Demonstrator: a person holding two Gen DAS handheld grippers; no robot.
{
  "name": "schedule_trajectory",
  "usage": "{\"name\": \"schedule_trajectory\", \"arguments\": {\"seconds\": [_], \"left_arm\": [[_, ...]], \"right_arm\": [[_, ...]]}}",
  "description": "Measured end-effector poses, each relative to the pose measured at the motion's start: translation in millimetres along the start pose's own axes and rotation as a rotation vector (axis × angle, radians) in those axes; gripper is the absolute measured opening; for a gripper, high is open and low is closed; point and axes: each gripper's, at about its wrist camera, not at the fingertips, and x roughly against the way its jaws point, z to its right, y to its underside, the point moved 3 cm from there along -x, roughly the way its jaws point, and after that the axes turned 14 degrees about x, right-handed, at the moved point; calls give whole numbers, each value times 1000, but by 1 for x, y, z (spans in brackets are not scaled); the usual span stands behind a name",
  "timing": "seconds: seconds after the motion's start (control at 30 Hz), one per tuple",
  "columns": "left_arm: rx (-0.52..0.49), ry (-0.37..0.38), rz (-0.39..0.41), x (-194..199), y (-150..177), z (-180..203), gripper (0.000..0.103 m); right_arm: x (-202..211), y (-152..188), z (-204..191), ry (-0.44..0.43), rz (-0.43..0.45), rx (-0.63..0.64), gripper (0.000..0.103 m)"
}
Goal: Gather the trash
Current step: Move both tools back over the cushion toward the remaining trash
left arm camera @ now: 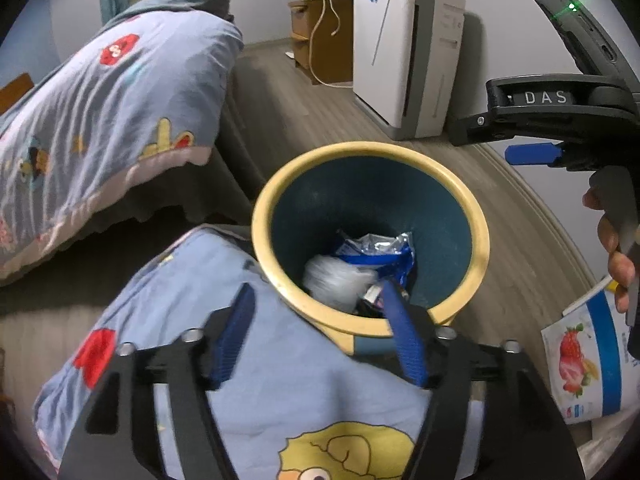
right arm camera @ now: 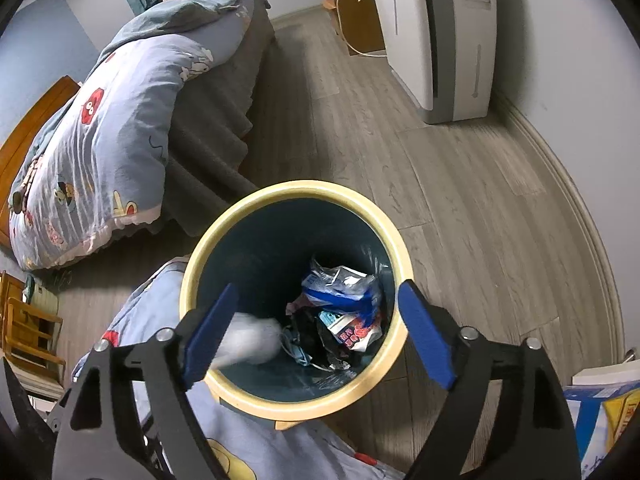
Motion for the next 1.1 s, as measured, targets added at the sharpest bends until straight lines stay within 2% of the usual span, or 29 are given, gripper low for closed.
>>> {"name": "schedule_trajectory", "arguments": {"seconds": [0.1, 0.23, 0.3, 0.33, 0.57, 0.7, 0.83, 0.97, 1.1], "left_arm": [[13, -20, 17, 8, -2, -7, 79], [56, -35, 27, 26, -4, -23, 79], [71, -49, 33, 35, -4, -31, 83], [85, -59, 41, 41, -3, -38, 88], [192, -114, 71, 83, 7, -82, 93], [254, -168, 101, 116, 22, -109, 94], [313, -200, 126, 150, 42, -129, 95], [366, -210, 147, 182, 65, -145, 95], [393, -268, 141, 206, 98, -169, 96]], "right_arm": [[4, -1, -7, -8, 6, 5, 91], [11, -4, -20, -19, 12, 29, 97], [15, -5, -27, -18, 13, 40, 97], [16, -5, -30, -17, 12, 45, 97], [36, -6, -68, -17, 33, 142, 97], [49, 2, -95, -60, 38, 181, 97], [62, 16, -125, -148, 33, 179, 97], [71, 30, -160, -203, 21, 204, 97], [78, 47, -193, -245, 11, 229, 97]]}}
